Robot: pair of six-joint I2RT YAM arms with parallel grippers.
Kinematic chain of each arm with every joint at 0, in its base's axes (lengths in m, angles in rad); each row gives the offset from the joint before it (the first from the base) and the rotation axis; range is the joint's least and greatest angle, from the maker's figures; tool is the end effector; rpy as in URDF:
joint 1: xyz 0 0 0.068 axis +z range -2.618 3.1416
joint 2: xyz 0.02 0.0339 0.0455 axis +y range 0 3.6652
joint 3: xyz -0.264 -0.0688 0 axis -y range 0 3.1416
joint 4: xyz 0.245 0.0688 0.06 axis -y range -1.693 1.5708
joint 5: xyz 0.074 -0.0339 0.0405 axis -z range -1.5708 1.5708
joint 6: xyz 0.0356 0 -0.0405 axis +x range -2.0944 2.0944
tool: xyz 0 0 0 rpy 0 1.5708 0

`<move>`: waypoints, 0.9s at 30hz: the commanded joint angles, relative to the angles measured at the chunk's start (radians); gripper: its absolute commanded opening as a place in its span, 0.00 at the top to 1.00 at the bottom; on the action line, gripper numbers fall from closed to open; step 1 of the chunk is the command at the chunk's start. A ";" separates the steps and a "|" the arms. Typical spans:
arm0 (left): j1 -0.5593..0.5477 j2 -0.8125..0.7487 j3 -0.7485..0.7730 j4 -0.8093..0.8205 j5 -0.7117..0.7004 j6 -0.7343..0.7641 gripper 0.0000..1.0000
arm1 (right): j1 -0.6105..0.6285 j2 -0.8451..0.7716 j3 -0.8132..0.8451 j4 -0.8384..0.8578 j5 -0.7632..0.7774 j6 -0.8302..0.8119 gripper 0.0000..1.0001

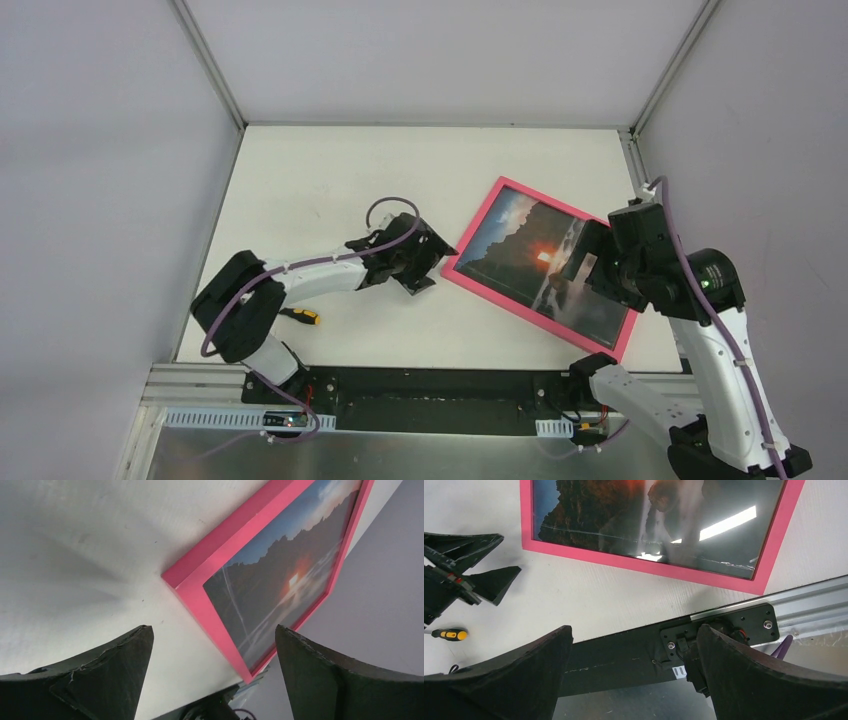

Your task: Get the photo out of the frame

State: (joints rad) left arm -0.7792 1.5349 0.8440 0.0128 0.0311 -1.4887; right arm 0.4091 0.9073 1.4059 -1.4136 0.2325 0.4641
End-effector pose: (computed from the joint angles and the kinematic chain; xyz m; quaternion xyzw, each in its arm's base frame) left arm 0.2290 -0.2277 0.1987 -0.3070 0.8481 -0.3970 0.1699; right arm 0.1043 0.0363 0.4052 0.0632 0.9389 0.0358 0.3363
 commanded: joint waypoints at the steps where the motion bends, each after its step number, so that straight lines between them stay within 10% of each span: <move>1: -0.074 0.084 0.060 0.129 -0.188 -0.163 0.07 | -0.004 -0.026 0.005 -0.054 0.011 0.015 0.01; 27: -0.190 0.234 0.077 -0.051 -0.352 -0.420 0.50 | -0.005 -0.013 -0.052 -0.071 -0.005 0.020 0.01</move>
State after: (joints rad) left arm -0.9627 1.7390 0.8909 0.0608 -0.2783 -1.8641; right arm 0.4091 0.8742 1.3655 -1.4673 0.2451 0.4713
